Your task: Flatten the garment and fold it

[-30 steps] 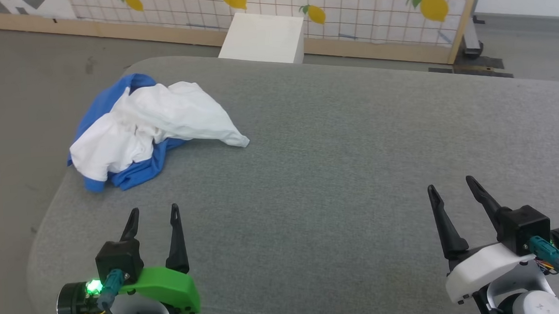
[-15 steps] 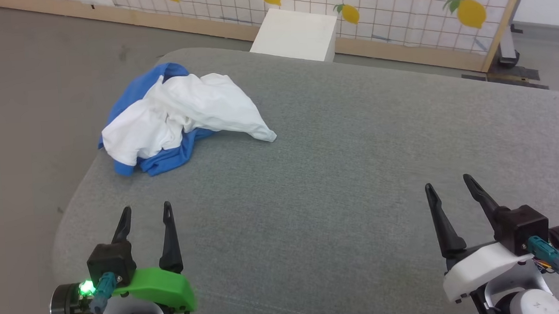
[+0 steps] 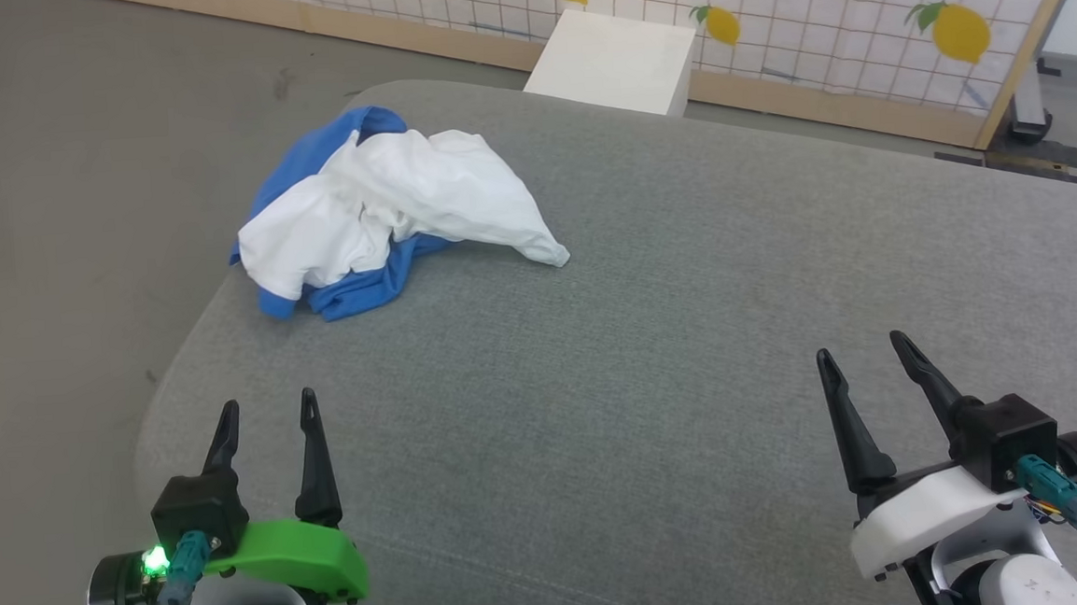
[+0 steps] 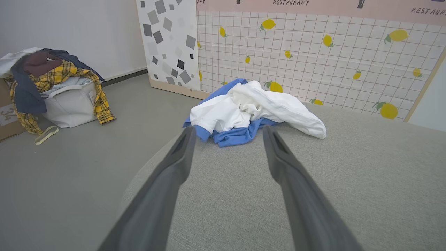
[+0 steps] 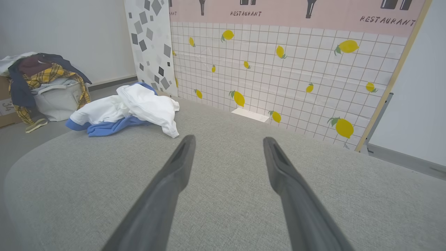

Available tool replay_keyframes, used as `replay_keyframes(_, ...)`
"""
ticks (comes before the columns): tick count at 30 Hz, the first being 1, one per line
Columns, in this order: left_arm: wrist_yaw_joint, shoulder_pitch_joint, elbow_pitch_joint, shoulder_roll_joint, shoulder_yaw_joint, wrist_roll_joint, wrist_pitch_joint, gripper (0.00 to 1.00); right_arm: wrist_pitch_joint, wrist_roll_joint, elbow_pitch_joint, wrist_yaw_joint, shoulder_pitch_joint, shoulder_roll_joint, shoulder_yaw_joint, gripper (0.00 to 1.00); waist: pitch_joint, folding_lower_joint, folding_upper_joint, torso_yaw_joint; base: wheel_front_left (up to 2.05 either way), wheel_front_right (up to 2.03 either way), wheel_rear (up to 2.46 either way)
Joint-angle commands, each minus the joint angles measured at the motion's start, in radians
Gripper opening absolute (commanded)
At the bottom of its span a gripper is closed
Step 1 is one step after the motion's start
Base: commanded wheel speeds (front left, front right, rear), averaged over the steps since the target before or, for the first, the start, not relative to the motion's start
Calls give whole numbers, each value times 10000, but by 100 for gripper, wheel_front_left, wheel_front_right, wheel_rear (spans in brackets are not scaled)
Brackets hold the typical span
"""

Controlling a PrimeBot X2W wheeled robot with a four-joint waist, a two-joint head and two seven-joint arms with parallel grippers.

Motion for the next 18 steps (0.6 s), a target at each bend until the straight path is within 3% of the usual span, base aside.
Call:
replay_keyframes(1,82,18,27,94,-33,-100,-110,100,-89,87,29,-10,-182,15,22,100,36,0,-1,85,0,0,0)
replay_keyframes(18,312,9,245,176,-225,-519,-495,100,-273,160,100,-13,-318,20,79,100,119,0,-1,727,0,0,0)
